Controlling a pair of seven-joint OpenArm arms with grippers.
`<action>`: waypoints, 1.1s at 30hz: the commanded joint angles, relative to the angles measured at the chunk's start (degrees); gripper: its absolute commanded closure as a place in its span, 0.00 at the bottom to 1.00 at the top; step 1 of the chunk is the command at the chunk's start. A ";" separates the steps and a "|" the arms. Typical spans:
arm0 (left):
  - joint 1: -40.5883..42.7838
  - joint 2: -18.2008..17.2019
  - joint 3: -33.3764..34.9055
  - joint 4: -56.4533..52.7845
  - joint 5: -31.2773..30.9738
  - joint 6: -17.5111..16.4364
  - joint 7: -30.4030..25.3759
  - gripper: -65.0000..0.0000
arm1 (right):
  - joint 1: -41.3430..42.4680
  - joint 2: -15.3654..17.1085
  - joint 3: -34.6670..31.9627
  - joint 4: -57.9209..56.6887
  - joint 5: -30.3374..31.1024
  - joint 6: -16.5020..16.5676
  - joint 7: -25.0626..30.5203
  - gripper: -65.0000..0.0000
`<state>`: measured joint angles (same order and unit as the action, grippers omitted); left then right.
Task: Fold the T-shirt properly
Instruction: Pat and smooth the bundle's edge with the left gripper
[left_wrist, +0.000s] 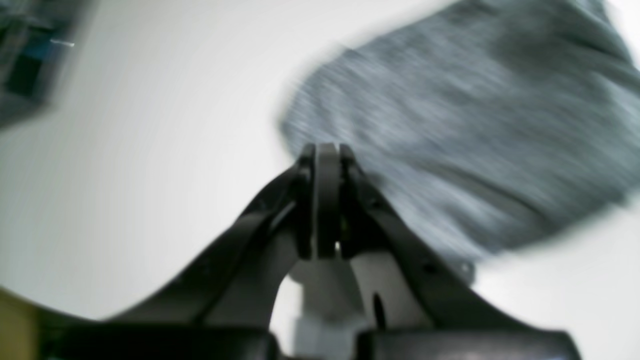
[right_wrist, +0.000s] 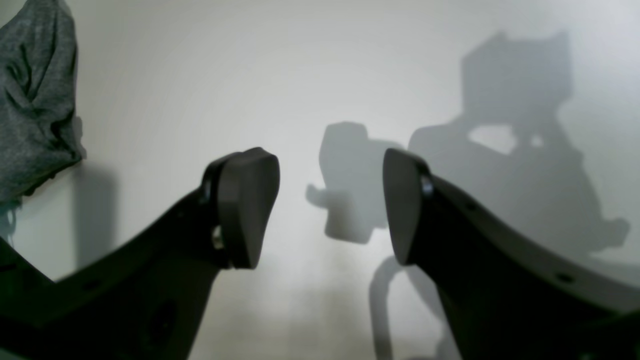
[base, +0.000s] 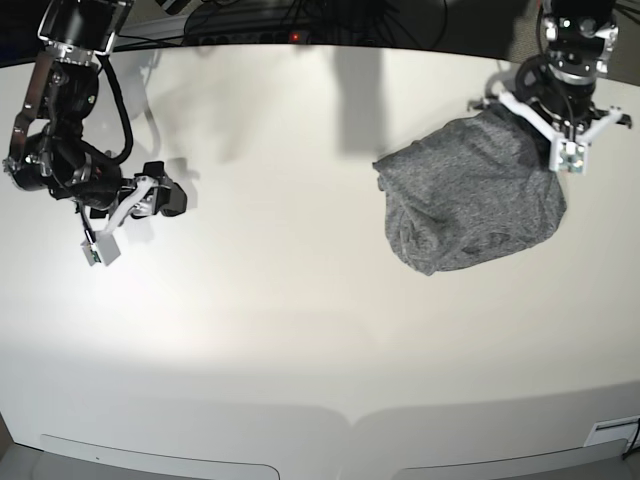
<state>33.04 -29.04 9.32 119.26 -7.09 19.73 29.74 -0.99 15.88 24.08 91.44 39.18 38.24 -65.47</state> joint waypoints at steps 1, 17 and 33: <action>0.66 -0.48 -0.33 0.83 -0.26 -0.98 -1.81 0.99 | 0.83 0.79 0.28 0.83 0.92 0.39 0.72 0.43; -0.81 5.75 -0.42 -15.34 4.15 -5.79 -5.64 0.99 | 0.83 0.79 0.28 0.83 0.90 0.57 0.09 0.43; -8.87 -1.40 -3.72 -13.97 -4.57 -0.92 -4.98 0.99 | 0.81 0.79 0.28 0.83 0.87 0.61 -0.26 0.43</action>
<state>24.32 -29.67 5.91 104.16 -12.16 18.85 25.87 -1.08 15.86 24.08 91.44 39.18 38.39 -66.48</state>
